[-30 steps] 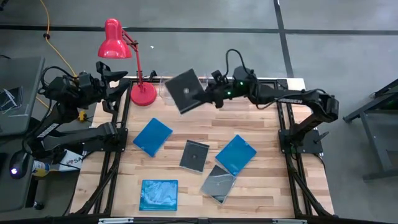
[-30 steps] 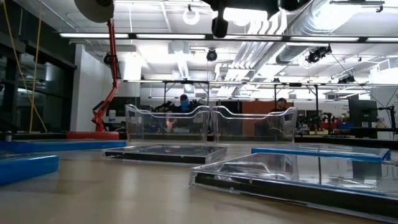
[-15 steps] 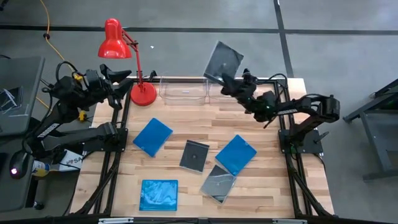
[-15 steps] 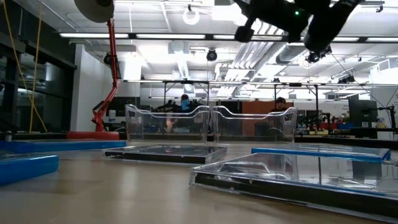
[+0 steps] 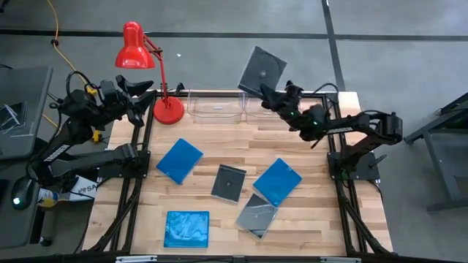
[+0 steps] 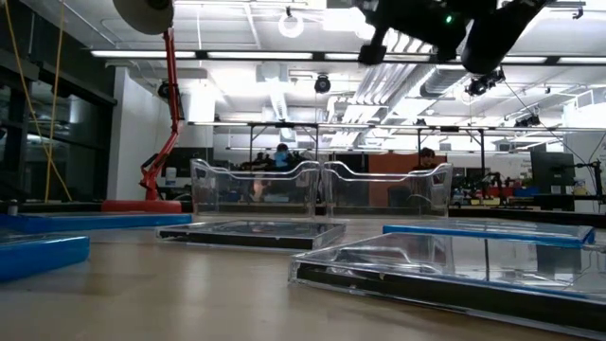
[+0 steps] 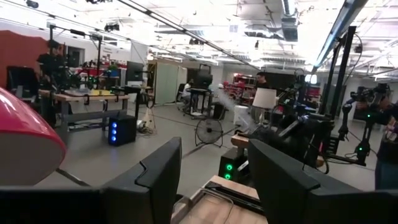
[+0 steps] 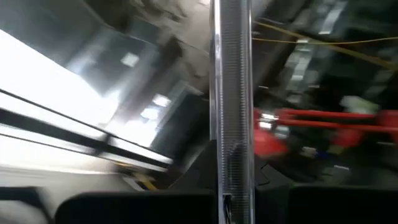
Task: Pick & place jewel cases by type
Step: Put the top black cd case into the right transparent bin
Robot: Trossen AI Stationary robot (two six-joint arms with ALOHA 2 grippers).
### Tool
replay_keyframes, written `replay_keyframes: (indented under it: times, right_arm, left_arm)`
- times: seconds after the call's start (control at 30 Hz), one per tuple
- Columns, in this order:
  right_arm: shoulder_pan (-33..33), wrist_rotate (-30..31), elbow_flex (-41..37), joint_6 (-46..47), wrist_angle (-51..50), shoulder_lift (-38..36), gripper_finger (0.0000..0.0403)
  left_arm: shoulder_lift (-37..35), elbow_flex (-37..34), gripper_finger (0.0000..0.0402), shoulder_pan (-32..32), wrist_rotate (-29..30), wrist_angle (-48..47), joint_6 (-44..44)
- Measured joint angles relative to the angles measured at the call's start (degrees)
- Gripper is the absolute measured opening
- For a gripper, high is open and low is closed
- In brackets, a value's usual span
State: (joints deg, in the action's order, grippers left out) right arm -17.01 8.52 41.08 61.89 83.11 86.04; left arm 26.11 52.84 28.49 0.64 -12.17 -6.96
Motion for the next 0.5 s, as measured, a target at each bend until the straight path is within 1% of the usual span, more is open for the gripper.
replay_keyframes:
  times: [0.07, 0.17, 0.23, 0.3, 0.37, 0.43, 0.5]
  right_arm:
    - [-1.56, -0.84, 0.21, -1.03, -4.30, 0.13, 0.0000]
    - [-4.26, -6.20, 2.10, -5.52, -10.61, -0.38, 0.0000]
    - [-5.77, -9.48, 4.29, -9.97, -18.69, -1.79, 0.0000]
    - [-7.38, -12.34, 7.65, -16.71, -31.81, -3.97, 0.0000]
    - [-8.74, -13.16, 12.36, -24.28, -49.33, -5.96, 0.0000]
    - [-9.73, -11.86, 18.44, -33.44, -67.95, -7.08, 0.0000]
    - [-10.09, -8.07, 24.71, -42.36, -83.01, -7.17, 0.0000]
  left_arm:
    - [0.00, 0.00, 0.0182, 0.00, 0.00, -0.02, 0.00]
    - [-0.01, 0.00, 0.0182, 0.00, 0.00, -0.01, 0.00]
    - [0.00, 0.00, 0.0182, 0.00, -0.04, -0.02, 0.00]
    - [0.00, 0.00, 0.0182, 0.00, -0.07, -0.02, 0.00]
    - [-0.02, 0.00, 0.0182, 0.00, -0.13, -0.02, -0.19]
    - [-0.02, 0.00, 0.0182, 0.00, -0.12, -0.06, -0.42]
    - [-0.02, 0.00, 0.0182, 0.00, -0.24, -0.62, -0.42]
